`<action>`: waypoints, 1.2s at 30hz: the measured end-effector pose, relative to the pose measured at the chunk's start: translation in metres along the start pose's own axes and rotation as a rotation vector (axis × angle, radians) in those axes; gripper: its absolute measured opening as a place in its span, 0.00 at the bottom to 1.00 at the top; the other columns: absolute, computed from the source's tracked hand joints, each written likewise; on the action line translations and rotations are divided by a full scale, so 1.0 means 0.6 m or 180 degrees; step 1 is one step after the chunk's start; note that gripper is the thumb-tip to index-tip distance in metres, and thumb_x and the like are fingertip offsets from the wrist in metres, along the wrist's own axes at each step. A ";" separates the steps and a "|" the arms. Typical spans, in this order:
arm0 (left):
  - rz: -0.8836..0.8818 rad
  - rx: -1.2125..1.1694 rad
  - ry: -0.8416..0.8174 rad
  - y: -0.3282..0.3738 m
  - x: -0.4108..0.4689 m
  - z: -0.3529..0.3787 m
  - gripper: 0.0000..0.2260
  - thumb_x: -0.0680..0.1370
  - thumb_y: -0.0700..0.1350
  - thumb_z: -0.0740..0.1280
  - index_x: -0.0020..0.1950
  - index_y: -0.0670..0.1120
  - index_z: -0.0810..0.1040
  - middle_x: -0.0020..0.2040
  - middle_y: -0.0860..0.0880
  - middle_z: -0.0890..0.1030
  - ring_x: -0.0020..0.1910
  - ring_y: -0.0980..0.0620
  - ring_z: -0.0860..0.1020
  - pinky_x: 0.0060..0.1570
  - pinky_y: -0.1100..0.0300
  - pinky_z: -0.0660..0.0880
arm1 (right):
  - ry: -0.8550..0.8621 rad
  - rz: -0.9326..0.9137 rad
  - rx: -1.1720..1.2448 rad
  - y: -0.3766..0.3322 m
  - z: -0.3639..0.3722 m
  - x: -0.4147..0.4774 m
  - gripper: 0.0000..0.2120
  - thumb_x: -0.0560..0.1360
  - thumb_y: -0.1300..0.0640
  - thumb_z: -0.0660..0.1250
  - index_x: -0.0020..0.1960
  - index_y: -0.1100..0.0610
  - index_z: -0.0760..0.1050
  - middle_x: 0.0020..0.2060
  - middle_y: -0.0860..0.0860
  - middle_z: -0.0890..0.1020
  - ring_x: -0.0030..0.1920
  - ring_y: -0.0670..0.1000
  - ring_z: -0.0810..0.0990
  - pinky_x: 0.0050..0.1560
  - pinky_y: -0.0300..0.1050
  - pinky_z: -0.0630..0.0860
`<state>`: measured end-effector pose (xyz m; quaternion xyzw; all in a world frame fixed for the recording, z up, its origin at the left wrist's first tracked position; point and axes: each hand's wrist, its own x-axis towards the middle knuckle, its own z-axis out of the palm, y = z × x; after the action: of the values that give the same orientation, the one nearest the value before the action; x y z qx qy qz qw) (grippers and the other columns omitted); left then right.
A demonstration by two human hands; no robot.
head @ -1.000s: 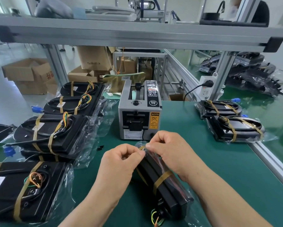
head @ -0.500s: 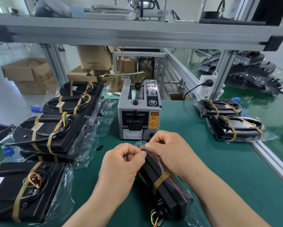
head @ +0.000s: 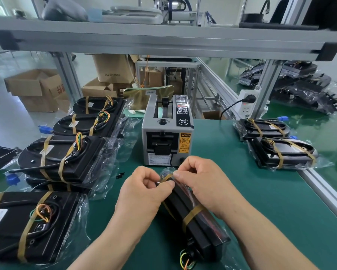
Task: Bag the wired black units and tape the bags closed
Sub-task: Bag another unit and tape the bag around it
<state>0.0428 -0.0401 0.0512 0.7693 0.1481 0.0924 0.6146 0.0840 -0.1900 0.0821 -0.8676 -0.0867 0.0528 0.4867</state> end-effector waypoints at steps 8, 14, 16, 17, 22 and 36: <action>-0.0151 -0.0315 -0.0058 -0.005 0.008 -0.002 0.12 0.68 0.55 0.77 0.35 0.50 0.78 0.30 0.52 0.75 0.29 0.57 0.70 0.35 0.55 0.71 | -0.0139 -0.0097 0.0060 0.005 0.006 0.002 0.09 0.75 0.50 0.69 0.38 0.50 0.76 0.25 0.38 0.75 0.26 0.37 0.71 0.29 0.30 0.67; -0.0186 -0.0505 -0.0170 -0.009 0.019 -0.001 0.10 0.69 0.54 0.76 0.34 0.50 0.80 0.27 0.56 0.75 0.26 0.60 0.71 0.34 0.60 0.72 | -0.0221 -0.0041 0.0215 0.009 0.006 0.009 0.08 0.75 0.50 0.70 0.38 0.50 0.76 0.29 0.41 0.77 0.30 0.40 0.72 0.37 0.40 0.73; -0.0202 -0.0613 -0.0277 -0.010 0.020 0.000 0.09 0.70 0.52 0.76 0.33 0.52 0.80 0.27 0.57 0.76 0.24 0.62 0.71 0.32 0.64 0.71 | -0.0254 -0.0007 0.0293 0.013 0.005 0.011 0.08 0.75 0.50 0.70 0.38 0.49 0.77 0.31 0.44 0.77 0.33 0.44 0.73 0.39 0.44 0.75; -0.0216 -0.0665 -0.0321 -0.011 0.020 0.000 0.09 0.70 0.52 0.76 0.33 0.52 0.80 0.27 0.57 0.76 0.24 0.62 0.71 0.30 0.65 0.70 | -0.0269 0.0003 0.0312 0.014 0.005 0.011 0.08 0.75 0.50 0.69 0.38 0.49 0.77 0.31 0.44 0.78 0.34 0.44 0.73 0.40 0.45 0.76; -0.0429 -0.0881 -0.0484 -0.011 0.018 0.000 0.08 0.68 0.50 0.78 0.36 0.53 0.80 0.31 0.54 0.78 0.27 0.60 0.72 0.30 0.65 0.69 | -0.0344 0.0082 0.0481 0.019 0.004 0.011 0.09 0.76 0.51 0.69 0.37 0.46 0.77 0.31 0.43 0.78 0.35 0.45 0.74 0.41 0.45 0.75; -0.0619 -0.1195 -0.0380 0.011 0.009 0.032 0.08 0.71 0.38 0.76 0.47 0.45 0.81 0.31 0.55 0.79 0.26 0.61 0.73 0.27 0.68 0.71 | -0.0117 0.0012 0.0501 0.028 -0.019 0.006 0.14 0.73 0.43 0.72 0.36 0.50 0.74 0.26 0.39 0.71 0.27 0.40 0.66 0.34 0.39 0.67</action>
<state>0.0547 -0.0571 0.0529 0.6276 0.1650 0.0129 0.7607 0.0910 -0.2071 0.0737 -0.8257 -0.0895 0.0763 0.5516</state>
